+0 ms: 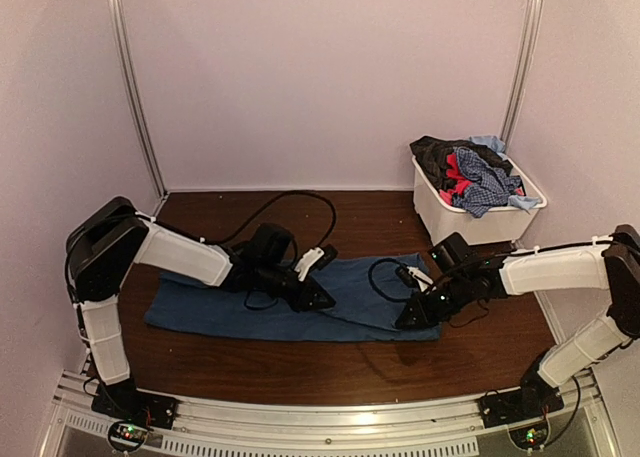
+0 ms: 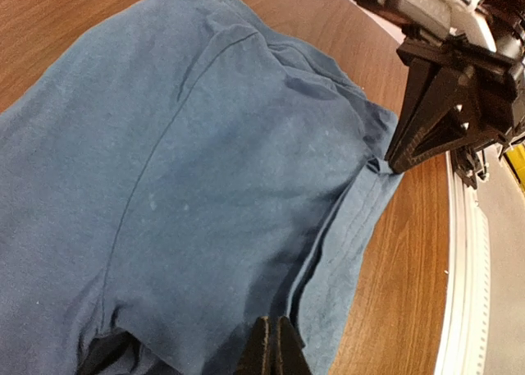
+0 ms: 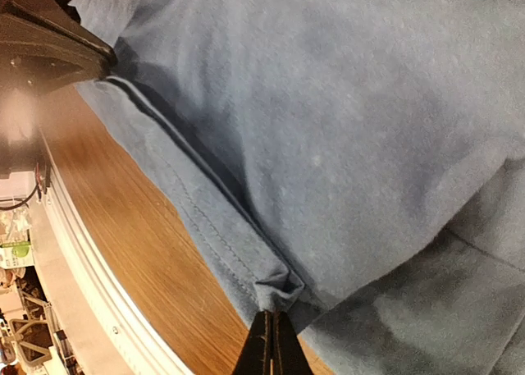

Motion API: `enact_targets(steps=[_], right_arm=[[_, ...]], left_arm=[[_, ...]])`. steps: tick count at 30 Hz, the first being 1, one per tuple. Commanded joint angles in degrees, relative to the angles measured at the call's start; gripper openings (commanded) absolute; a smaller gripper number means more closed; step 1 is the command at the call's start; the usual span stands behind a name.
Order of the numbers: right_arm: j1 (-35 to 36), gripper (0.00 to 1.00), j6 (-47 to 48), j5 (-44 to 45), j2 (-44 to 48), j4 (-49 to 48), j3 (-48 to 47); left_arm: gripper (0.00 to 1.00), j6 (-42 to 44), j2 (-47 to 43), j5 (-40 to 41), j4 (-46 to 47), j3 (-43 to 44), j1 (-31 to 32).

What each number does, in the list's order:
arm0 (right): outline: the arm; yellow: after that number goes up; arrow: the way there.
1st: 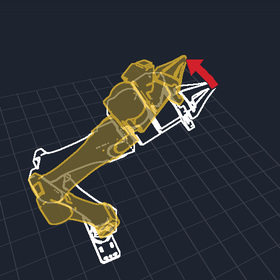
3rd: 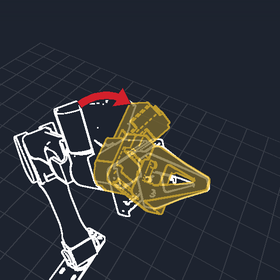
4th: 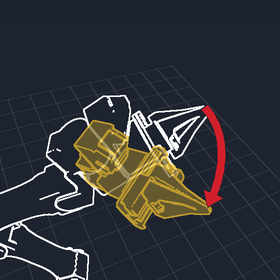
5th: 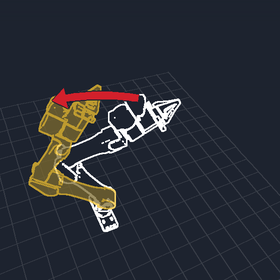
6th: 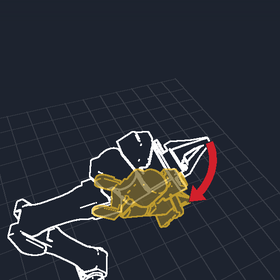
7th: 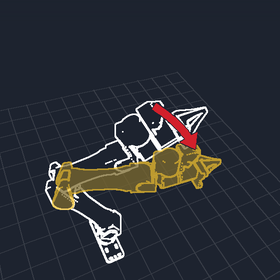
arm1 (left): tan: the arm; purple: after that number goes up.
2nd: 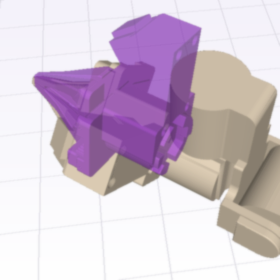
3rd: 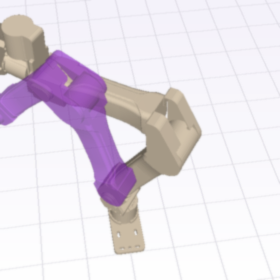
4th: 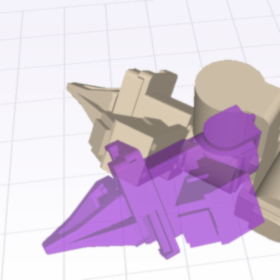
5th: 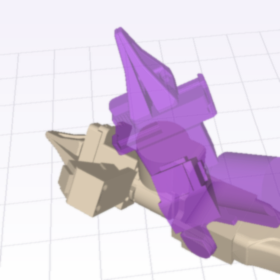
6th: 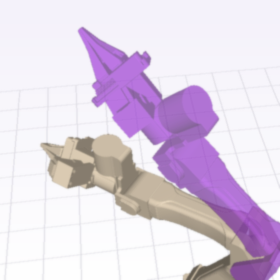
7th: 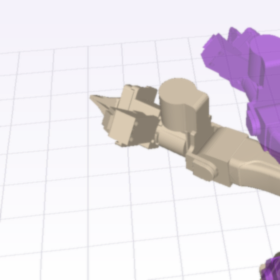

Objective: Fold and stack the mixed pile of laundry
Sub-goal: Fold the 1/3-folded T-shirt at the center of the board.

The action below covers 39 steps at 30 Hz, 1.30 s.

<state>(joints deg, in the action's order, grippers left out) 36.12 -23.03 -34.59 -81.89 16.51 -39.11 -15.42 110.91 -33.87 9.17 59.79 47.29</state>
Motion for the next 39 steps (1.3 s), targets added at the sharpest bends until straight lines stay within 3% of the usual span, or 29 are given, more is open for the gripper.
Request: enact_targets(steps=[1,9,24,39], right_arm=[[0.9,0.00,-3.0,1.0,1.7,-2.8,2.4],[1.0,0.00,-2.0,1.2,1.6,-2.0,2.4],[0.4,0.00,5.9,5.1,-5.0,5.0,-12.3],[-5.4,0.00,7.5,7.2,-4.3,1.0,-11.1]], left_arm=[[0.00,-0.6,-2.9,1.0,4.7,-1.8,-0.3],[0.00,2.4,-1.5,3.5,2.0,-3.8,-0.2],[0.00,0.2,-1.7,4.6,6.1,-3.7,-0.2],[0.00,-1.8,-5.6,11.4,11.9,-8.2,-0.9]])
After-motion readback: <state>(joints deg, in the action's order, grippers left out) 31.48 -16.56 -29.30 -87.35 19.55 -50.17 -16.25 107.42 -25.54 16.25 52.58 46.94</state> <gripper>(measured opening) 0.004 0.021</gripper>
